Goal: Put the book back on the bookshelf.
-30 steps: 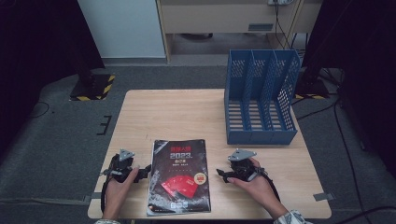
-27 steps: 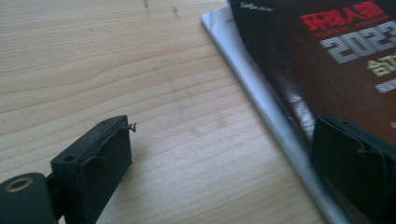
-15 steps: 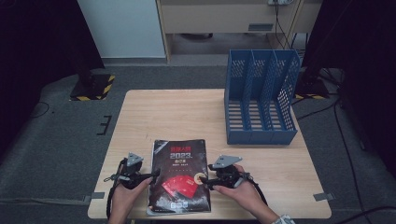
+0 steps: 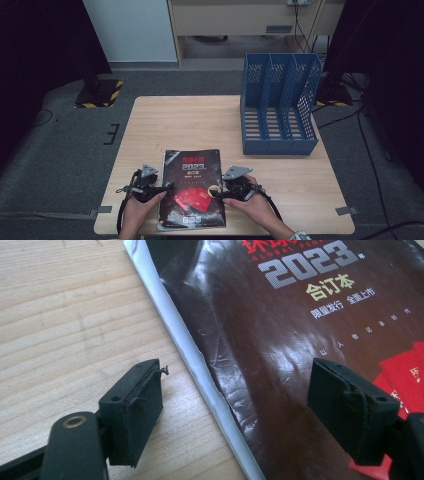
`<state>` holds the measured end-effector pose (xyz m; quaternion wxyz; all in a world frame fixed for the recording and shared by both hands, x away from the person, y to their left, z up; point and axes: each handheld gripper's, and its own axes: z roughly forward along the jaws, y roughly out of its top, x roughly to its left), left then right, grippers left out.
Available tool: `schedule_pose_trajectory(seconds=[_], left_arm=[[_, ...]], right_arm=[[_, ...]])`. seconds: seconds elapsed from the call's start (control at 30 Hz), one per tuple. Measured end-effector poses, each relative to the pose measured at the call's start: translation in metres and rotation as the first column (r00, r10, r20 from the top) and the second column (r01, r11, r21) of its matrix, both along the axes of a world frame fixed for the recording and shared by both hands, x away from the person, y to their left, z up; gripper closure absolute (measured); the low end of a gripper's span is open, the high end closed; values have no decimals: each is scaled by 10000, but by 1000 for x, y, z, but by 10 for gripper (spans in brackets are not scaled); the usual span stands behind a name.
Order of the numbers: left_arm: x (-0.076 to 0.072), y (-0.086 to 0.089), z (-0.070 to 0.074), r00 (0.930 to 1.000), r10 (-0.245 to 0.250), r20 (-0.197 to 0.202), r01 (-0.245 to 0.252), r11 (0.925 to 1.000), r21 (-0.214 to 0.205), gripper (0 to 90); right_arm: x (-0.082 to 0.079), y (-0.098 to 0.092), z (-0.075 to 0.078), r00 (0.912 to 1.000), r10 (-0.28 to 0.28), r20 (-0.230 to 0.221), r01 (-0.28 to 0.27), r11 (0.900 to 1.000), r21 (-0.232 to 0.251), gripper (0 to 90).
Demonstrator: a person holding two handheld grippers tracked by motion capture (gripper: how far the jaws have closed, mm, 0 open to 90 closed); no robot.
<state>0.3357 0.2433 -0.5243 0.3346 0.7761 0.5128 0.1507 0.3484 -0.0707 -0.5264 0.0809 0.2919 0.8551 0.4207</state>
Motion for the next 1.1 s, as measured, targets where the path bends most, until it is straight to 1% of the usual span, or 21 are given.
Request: schedule_pose_trajectory(seconds=[0.13,0.17,0.2,0.23,0.33,0.4,0.47,0.5,0.57,0.63,0.7,0.73,0.77,0.8,0.83,0.87,0.9,0.93,0.97,1.03,1.1], left_arm=[[-1,-2,-2,9999,33,142,-33,10000,-11,215],[-2,-2,-2,9998,12,196,-13,10000,41,221],[-2,-2,-2,9997,-51,240,48,9999,130,224],[-3,-2,-2,9998,-48,216,45,9999,122,231],[-3,-1,-1,9998,-75,208,74,9999,73,252],[-2,0,-1,9998,-13,202,14,10000,-51,283],[-1,-2,-1,9998,-129,180,133,9996,-257,298],[0,-4,-1,9993,-303,196,307,9993,-215,319],[3,-8,0,9992,-335,234,332,9993,142,330],[3,-7,1,9993,-255,263,252,9996,117,344],[4,-4,2,9994,-98,334,101,9999,-99,431],[5,-2,2,9993,-67,355,76,9997,-237,431],[5,-2,2,9993,-49,366,63,9993,-371,456],[4,-1,3,9989,-122,442,143,9988,-475,456],[3,-2,4,9984,-190,525,229,9970,-741,515],[3,-2,6,9980,-231,591,285,9954,-910,531],[2,-4,7,9975,-392,594,452,9935,-1040,531],[1,-6,7,9970,-580,507,634,9916,-1125,542],[0,-9,7,9962,-755,438,797,9915,-1030,540],[-1,-13,6,9952,-931,295,948,9934,-646,535],[-1,-14,7,9948,-960,332,985,9915,-855,540]], right_arm=[[-2,4,-3,9998,157,98,-154,9995,-264,274],[-2,8,-5,9998,156,96,-152,9992,-360,257],[-3,9,-6,9997,172,186,-162,9987,-482,252],[-4,10,-6,9995,185,274,-169,9982,-572,248],[-4,11,-6,9996,143,261,-128,9983,-565,245],[-3,11,-7,9996,140,249,-125,9980,-621,234],[-4,11,-9,9997,96,208,-84,9984,-568,226],[-3,10,-10,9997,60,250,-48,9987,-498,225],[-3,9,-10,9999,58,156,-51,9991,-432,225],[-3,9,-10,9998,63,166,-56,9990,-443,226],[-4,10,-11,9998,8,186,0,9990,-454,227],[-4,10,-11,9998,8,186,0,9990,-454,227],[-4,10,-11,9998,7,179,1,9990,-456,228],[-4,10,-11,9998,7,179,1,9990,-456,228],[-4,10,-11,9998,4,174,4,9990,-454,228],[-4,10,-11,9999,-2,169,10,9990,-457,228],[-4,10,-11,9999,-2,169,10,9990,-457,228],[-4,10,-11,9999,-1,173,9,9990,-457,228],[-4,9,-11,9999,1,162,7,9990,-455,228],[-4,9,-11,9999,-1,157,8,9990,-455,228],[-4,9,-11,9999,6,157,2,9989,-463,228]])
